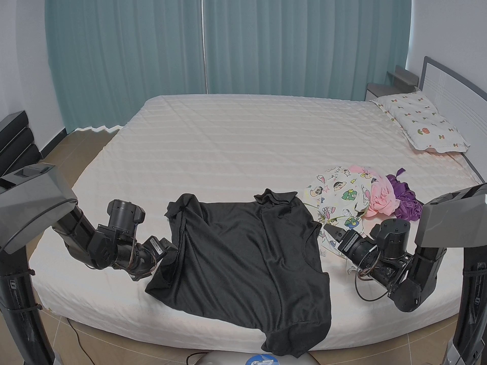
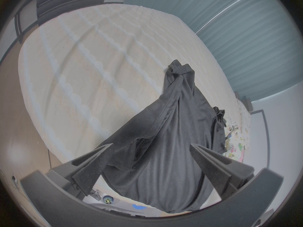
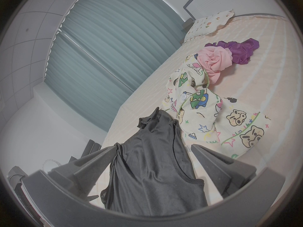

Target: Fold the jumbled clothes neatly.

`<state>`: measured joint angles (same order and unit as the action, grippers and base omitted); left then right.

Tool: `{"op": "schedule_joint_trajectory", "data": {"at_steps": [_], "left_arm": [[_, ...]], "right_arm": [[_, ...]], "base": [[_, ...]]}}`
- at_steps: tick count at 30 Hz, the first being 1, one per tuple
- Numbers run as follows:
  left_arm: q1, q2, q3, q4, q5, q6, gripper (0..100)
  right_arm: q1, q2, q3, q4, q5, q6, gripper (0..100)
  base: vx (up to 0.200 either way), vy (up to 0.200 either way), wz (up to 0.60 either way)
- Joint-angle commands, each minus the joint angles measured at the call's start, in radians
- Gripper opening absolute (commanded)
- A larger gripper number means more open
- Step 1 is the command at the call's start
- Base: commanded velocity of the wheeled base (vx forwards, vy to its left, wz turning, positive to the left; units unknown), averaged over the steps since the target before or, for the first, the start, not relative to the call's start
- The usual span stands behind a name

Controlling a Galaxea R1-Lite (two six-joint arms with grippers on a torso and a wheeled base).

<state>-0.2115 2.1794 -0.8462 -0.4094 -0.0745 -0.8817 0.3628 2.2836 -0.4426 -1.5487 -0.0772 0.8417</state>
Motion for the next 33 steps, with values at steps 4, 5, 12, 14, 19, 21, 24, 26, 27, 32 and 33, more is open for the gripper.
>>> {"op": "schedule_joint_trajectory", "data": {"at_steps": [4, 5, 12, 14, 19, 21, 24, 26, 27, 32, 33], "left_arm": [[-0.046, 0.074, -0.053, 0.084, 0.079, 0.061, 100], [-0.046, 0.074, -0.054, 0.096, 0.085, 0.070, 100], [-0.037, 0.100, -0.083, 0.130, 0.154, 0.107, 0], [-0.035, 0.099, -0.083, 0.179, 0.170, 0.130, 0], [-0.017, 0.089, -0.083, 0.224, 0.203, 0.150, 0], [0.032, 0.056, -0.071, 0.230, 0.206, 0.153, 0], [0.076, 0.025, -0.042, 0.231, 0.206, 0.156, 0], [0.103, 0.008, -0.001, 0.230, 0.205, 0.178, 0], [0.116, 0.005, 0.027, 0.230, 0.205, 0.194, 0], [0.167, -0.006, 0.085, 0.227, 0.202, 0.210, 0], [0.179, -0.006, 0.093, 0.227, 0.200, 0.211, 0]], "right_arm": [[0.001, 0.008, 0.028, -0.019, -0.001, -0.001, 100], [0.001, 0.008, 0.028, -0.019, -0.001, -0.001, 100], [0.001, 0.010, 0.028, -0.019, -0.001, -0.001, 100], [0.001, 0.010, 0.028, -0.019, -0.001, 0.000, 100], [0.001, 0.011, 0.030, -0.019, -0.001, 0.000, 100], [0.001, 0.011, 0.030, -0.019, -0.001, 0.000, 100], [0.001, 0.011, 0.039, -0.019, -0.001, -0.001, 100], [0.001, 0.013, 0.041, -0.019, -0.001, 0.000, 100], [0.001, 0.014, 0.041, -0.019, -0.001, -0.001, 100], [0.001, 0.027, 0.042, -0.021, -0.001, -0.001, 100], [0.001, 0.028, 0.042, -0.021, -0.001, 0.000, 100]], "base": [[0.000, 0.000, 0.00], [0.000, 0.000, 0.00], [0.000, 0.000, 0.00], [0.000, 0.000, 0.00], [0.000, 0.000, 0.00], [0.000, 0.000, 0.00], [0.000, 0.000, 0.00], [0.000, 0.000, 0.00], [0.000, 0.000, 0.00], [0.000, 0.000, 0.00], [0.000, 0.000, 0.00]]}}
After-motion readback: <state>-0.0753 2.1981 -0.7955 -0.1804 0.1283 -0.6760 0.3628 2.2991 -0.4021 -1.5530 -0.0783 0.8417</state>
